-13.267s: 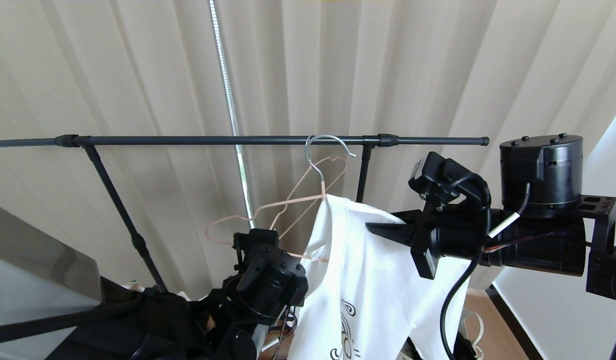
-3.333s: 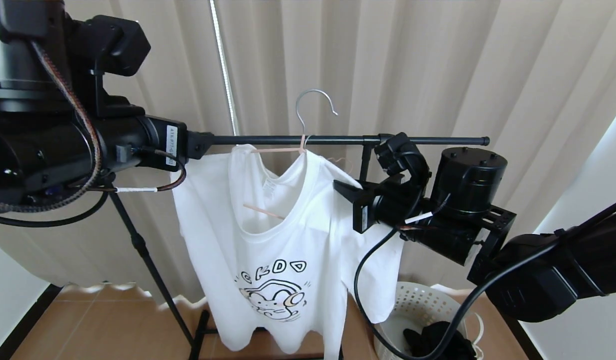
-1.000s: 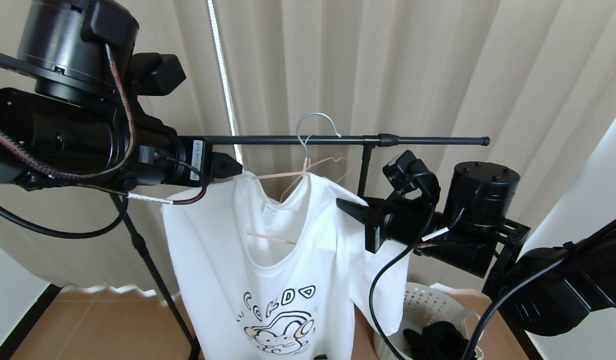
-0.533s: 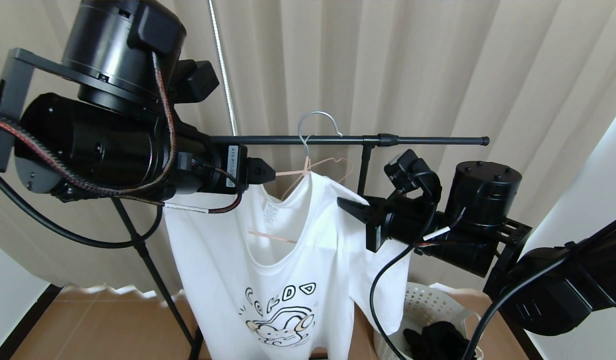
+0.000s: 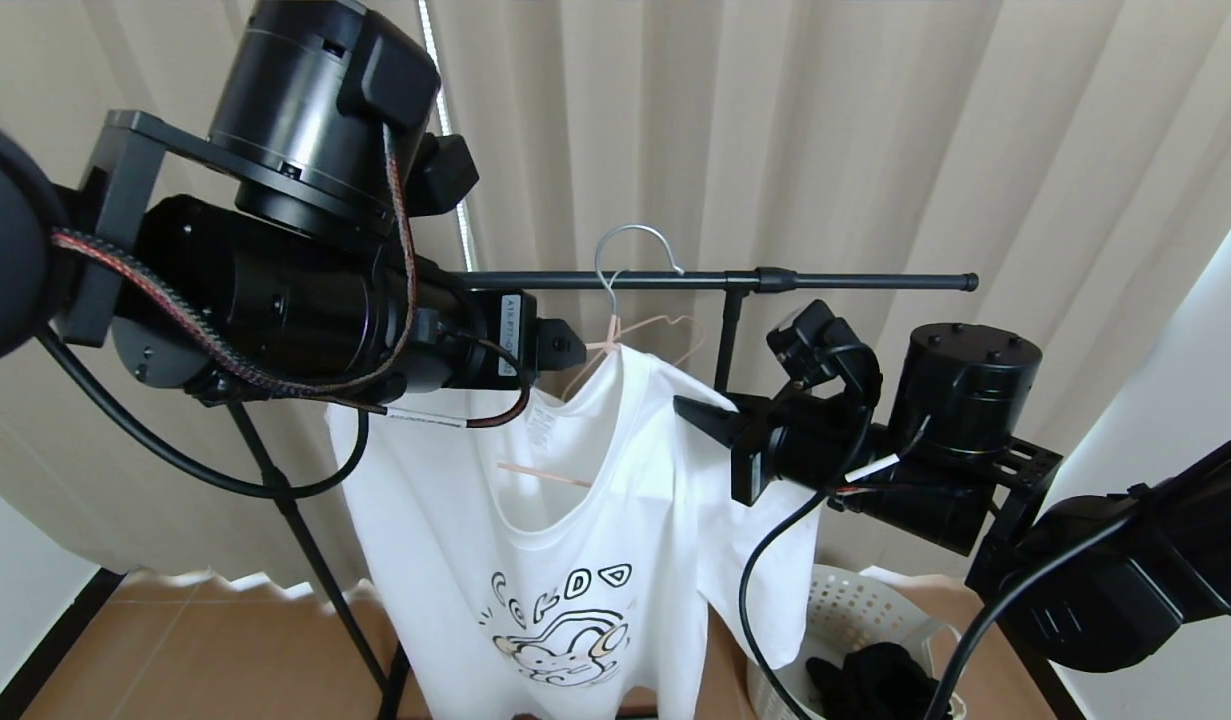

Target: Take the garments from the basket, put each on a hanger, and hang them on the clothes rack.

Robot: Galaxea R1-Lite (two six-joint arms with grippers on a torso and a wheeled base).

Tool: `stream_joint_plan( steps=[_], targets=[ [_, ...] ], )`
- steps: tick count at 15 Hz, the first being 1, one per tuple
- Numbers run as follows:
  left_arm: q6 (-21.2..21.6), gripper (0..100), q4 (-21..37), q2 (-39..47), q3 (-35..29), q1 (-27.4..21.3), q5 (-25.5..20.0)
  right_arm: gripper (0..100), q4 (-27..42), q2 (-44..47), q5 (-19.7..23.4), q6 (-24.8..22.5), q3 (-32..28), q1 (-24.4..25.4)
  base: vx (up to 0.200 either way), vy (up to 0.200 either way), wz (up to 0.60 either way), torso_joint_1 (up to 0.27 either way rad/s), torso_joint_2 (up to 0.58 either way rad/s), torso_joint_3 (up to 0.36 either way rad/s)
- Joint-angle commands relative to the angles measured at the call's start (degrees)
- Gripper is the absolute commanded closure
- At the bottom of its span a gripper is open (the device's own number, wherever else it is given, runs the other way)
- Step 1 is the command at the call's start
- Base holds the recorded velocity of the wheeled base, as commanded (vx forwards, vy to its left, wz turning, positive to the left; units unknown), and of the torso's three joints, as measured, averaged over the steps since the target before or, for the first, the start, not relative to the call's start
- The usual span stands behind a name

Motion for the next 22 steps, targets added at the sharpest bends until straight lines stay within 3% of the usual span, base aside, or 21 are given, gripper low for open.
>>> stream_joint_plan(
  steps=[1,15,19,21,22],
  targets=[
    [-0.1,0,0.0,0.8,-1.1,-0.7,0.0,100,0.0,0.2,0.0,0.0,-0.1,0.0,0.0,0.0,0.0,0.0,0.0,0.0],
    [-2.3,0,0.2,1.3,-4.4,-6.8,0.0,100,0.0,0.5,0.0,0.0,-0.3,0.0,0.0,0.0,0.0,0.0,0.0,0.0],
    [-2.2,0,0.8,0.5,-4.8,-6.6,0.1,100,0.0,0.4,0.0,0.0,-0.3,0.0,0.0,0.0,0.0,0.0,0.0,0.0],
    [0.6,0,5.2,-2.5,-7.4,-3.0,0.0,100,0.0,0.5,0.2,0.0,-0.3,-0.1,0.0,0.0,0.0,0.0,0.0,0.0],
    [6.0,0,9.0,-5.4,-8.9,1.0,-1.2,100,0.0,0.5,0.5,0.0,-0.3,-0.5,0.0,0.0,0.0,0.0,0.0,0.0]
  ],
)
